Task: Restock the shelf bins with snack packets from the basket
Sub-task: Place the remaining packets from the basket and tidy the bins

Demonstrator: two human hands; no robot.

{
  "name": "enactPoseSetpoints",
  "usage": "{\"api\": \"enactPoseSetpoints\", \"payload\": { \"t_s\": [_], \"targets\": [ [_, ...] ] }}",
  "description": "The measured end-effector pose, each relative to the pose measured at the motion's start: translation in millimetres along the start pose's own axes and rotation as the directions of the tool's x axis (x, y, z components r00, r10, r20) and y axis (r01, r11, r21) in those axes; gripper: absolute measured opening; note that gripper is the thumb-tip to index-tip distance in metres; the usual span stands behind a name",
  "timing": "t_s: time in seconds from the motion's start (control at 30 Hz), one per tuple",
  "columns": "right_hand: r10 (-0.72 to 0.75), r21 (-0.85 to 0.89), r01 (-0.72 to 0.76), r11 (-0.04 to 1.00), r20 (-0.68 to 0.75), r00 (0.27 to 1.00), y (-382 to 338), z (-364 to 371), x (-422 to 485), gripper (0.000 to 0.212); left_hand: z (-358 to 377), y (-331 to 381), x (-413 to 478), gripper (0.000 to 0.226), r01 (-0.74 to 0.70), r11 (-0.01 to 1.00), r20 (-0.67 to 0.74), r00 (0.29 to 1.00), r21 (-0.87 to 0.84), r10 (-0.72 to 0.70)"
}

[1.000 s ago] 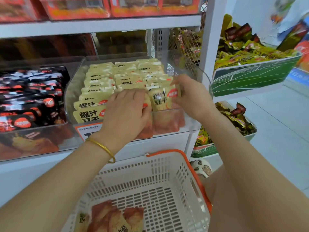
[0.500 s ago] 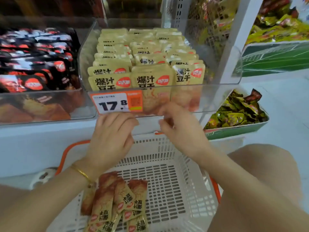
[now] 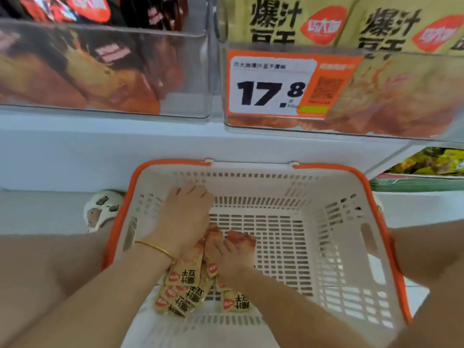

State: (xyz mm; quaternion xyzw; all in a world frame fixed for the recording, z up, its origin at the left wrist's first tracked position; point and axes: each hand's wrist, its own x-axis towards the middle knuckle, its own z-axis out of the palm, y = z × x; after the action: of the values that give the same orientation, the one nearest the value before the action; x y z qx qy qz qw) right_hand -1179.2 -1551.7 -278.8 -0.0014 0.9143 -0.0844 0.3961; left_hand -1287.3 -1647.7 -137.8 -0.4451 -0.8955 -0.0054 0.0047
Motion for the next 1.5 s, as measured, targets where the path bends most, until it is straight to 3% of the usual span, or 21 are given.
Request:
{"api": "enactPoseSetpoints", "payload": {
  "t_s": [0.13, 0.27, 0.37, 0.43, 0.47, 0.53, 0.6, 0.67, 0.7, 0.77, 0.8, 0.87, 0.93, 1.0, 1.03, 1.13, 1.2, 1.37, 1.43, 1.5],
  "targets": [
    [0.021, -0.103, -0.029, 0.994, -0.075, 0.997, -9.3, 9.5, 2.1, 0.064, 1.6, -2.8, 0.8, 0.030, 0.053, 0.998, 0.054, 0.997, -0.034, -0.051],
    [-0.031, -0.114, 0.021, 0.993, -0.086, 0.996, -1.9, 6.0, -13.7, 0.056, 1.6, 2.8, 1.2, 0.022, 0.082, 0.995, 0.131, 0.989, -0.054, -0.074],
    [-0.028, 0.039, 0.035, 0.999, -0.165, 0.986, 9.3, -22.7, -34.3, 0.039, 5.7, 16.7, 3.8, 0.027, 0.123, 0.985, 0.206, 0.974, -0.123, -0.095],
    [0.072, 0.329, 0.011, 0.944, -0.238, 0.968, 22.2, -46.5, -45.5, 0.029, 4.8, 27.1, 6.3, 0.029, 0.109, 0.977, 0.278, 0.959, -0.186, -0.055],
    [0.140, 0.491, 0.006, 0.871, -0.259, 0.956, 29.6, -58.0, -52.3, 0.028, 2.8, 33.4, 7.9, 0.030, 0.103, 0.968, 0.308, 0.951, -0.228, -0.028],
    [0.286, 0.778, -0.002, 0.628, -0.228, 0.931, 41.7, -76.7, -66.7, 0.025, -0.6, 46.7, 8.9, 0.031, 0.104, 0.942, 0.350, 0.937, -0.318, 0.015],
    [0.366, 0.965, 0.007, 0.262, -0.106, 0.924, 45.5, -91.5, -82.5, 0.027, -5.8, 60.2, 8.4, 0.042, 0.102, 0.910, 0.373, 0.926, -0.402, 0.061],
    [0.384, 0.997, 0.028, -0.074, 0.003, 0.923, 47.8, -105.8, -102.3, 0.026, -13.4, 72.8, 9.6, 0.060, 0.065, 0.902, 0.375, 0.920, -0.427, 0.111],
    [0.389, 0.987, 0.046, -0.152, 0.017, 0.921, 50.3, -112.0, -113.5, 0.024, -20.0, 78.0, 10.9, 0.064, 0.042, 0.905, 0.348, 0.930, -0.423, 0.120],
    [0.366, 0.974, 0.097, -0.206, -0.015, 0.930, 53.7, -125.6, -143.7, 0.026, -37.8, 85.2, 14.8, 0.053, 0.003, 0.903, 0.248, 0.962, -0.430, 0.114],
    [0.366, 0.981, 0.112, -0.158, -0.047, 0.929, 56.5, -134.4, -162.5, 0.034, -49.3, 87.7, 16.7, 0.041, -0.005, 0.885, 0.199, 0.974, -0.465, 0.110],
    [0.399, 0.988, 0.122, 0.090, -0.148, 0.905, 63.8, -150.3, -199.9, 0.052, -74.5, 90.4, 22.0, 0.023, 0.012, 0.826, 0.157, 0.983, -0.563, 0.093],
    [0.446, 0.935, 0.248, 0.252, -0.340, 0.828, 71.5, -157.0, -227.9, 0.040, -103.1, 95.9, 30.8, 0.017, -0.015, 0.789, 0.090, 0.992, -0.615, 0.089],
    [0.440, 0.878, 0.416, 0.236, -0.478, 0.760, 79.2, -163.7, -251.5, 0.010, -135.9, 106.1, 40.4, 0.015, -0.054, 0.745, 0.016, 0.996, -0.665, 0.087],
    [0.448, 0.842, 0.492, 0.221, -0.536, 0.715, 84.9, -167.9, -261.9, 0.005, -153.8, 112.7, 45.5, 0.017, -0.062, 0.718, -0.014, 0.997, -0.693, 0.072],
    [0.480, 0.699, 0.677, 0.230, -0.687, 0.546, 103.6, -187.5, -290.9, 0.012, -200.8, 130.6, 63.6, 0.028, -0.119, 0.616, -0.146, 0.989, -0.779, 0.006],
    [0.516, 0.597, 0.777, 0.199, -0.738, 0.435, 115.7, -207.4, -309.8, 0.015, -227.7, 142.9, 77.7, 0.024, -0.215, 0.546, -0.262, 0.965, -0.810, -0.010],
    [0.507, 0.323, 0.836, 0.444, -0.860, 0.063, 140.3, -264.9, -339.9, 0.019, -282.9, 164.6, 117.5, 0.012, -0.455, 0.635, -0.599, 0.800, -0.624, -0.015],
    [0.499, 0.278, 0.817, 0.505, -0.867, -0.014, 148.1, -279.8, -341.4, 0.021, -293.0, 166.7, 130.9, 0.013, -0.491, 0.656, -0.666, 0.746, -0.573, -0.023],
    [0.490, 0.276, 0.801, 0.531, -0.871, -0.025, 154.5, -287.4, -337.4, 0.021, -290.5, 165.7, 141.5, 0.012, -0.477, 0.687, -0.675, 0.738, -0.548, -0.026]
  ]
}}
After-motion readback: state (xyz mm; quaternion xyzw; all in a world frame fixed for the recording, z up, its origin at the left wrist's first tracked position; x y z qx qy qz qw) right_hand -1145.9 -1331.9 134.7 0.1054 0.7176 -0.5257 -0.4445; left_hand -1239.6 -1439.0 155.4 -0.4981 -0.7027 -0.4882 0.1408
